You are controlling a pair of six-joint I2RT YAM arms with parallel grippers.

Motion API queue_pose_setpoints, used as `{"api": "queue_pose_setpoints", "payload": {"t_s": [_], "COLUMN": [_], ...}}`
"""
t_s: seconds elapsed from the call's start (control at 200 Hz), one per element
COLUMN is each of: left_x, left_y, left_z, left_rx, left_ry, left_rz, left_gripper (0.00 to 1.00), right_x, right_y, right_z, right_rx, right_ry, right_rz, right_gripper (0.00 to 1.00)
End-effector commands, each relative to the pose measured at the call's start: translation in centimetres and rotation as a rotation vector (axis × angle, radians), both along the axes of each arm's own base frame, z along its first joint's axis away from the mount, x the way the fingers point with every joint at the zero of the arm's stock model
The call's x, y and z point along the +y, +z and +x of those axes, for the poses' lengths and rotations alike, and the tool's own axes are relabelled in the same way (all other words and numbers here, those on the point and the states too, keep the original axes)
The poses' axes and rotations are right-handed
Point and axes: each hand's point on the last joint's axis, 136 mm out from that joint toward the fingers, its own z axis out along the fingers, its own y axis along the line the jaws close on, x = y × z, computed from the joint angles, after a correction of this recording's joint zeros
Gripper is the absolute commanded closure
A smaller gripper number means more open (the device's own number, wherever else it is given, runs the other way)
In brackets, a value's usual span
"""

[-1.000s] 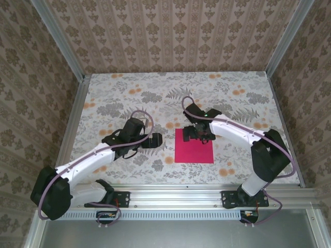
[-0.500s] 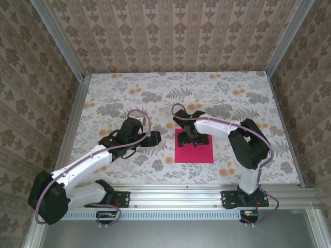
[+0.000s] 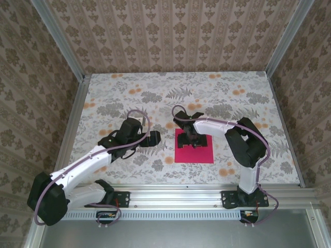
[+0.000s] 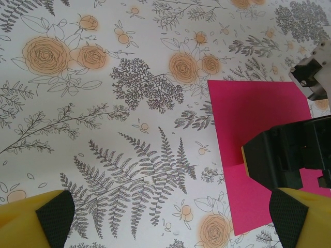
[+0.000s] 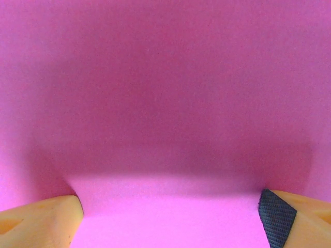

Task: Fold a paper plane with a square sheet of paper (pick it up from the middle)
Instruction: Fold the square sheet of paper in half at the center of the table.

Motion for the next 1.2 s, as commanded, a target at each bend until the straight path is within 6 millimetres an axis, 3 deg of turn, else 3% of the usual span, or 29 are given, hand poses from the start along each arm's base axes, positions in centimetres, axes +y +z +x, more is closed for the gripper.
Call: {"api": "queue_pose_setpoints", "payload": {"t_s": [0.0, 0.185, 0.465, 0.725, 0.88, 1.195], "left_x": [0.5, 0.6, 0.7, 0.9, 1.1, 1.0], "left_y": [0.1, 0.2, 0.5, 0.5, 0.8, 1.5], "left_z": [0.1, 0.1, 0.0, 0.1, 0.2, 0.5], "left_rx": [-0.016, -0.012, -0.011, -0.015, -0.027, -0.037], "left_ry": [0.006, 0.018, 0.028, 0.033, 0.046, 0.051], "left_rz": [0.015, 0.012, 0.005, 0.011, 0.011, -0.004], "left_gripper": [0.0, 0.0, 0.0, 0.0, 0.0, 0.0], "right_x": [-1.4, -1.3, -0.9, 0.5, 2.5, 9.4], "right_y": [-3.7, -3.0, -0.1, 4.7, 8.1, 13.4], "right_z": [-2.6, -2.3, -1.0, 0.0, 0.4, 1.5], "right_rx": [0.111, 0.097, 0.036, -0.053, -0.123, -0.206], "right_ry": [-0.014, 0.002, 0.024, 0.041, 0.038, 0.025], "right_rz": [-0.06, -0.058, -0.048, 0.053, 0.211, 0.682], "right_gripper": [0.09, 0.16, 0.32, 0.45, 0.5, 0.51]}}
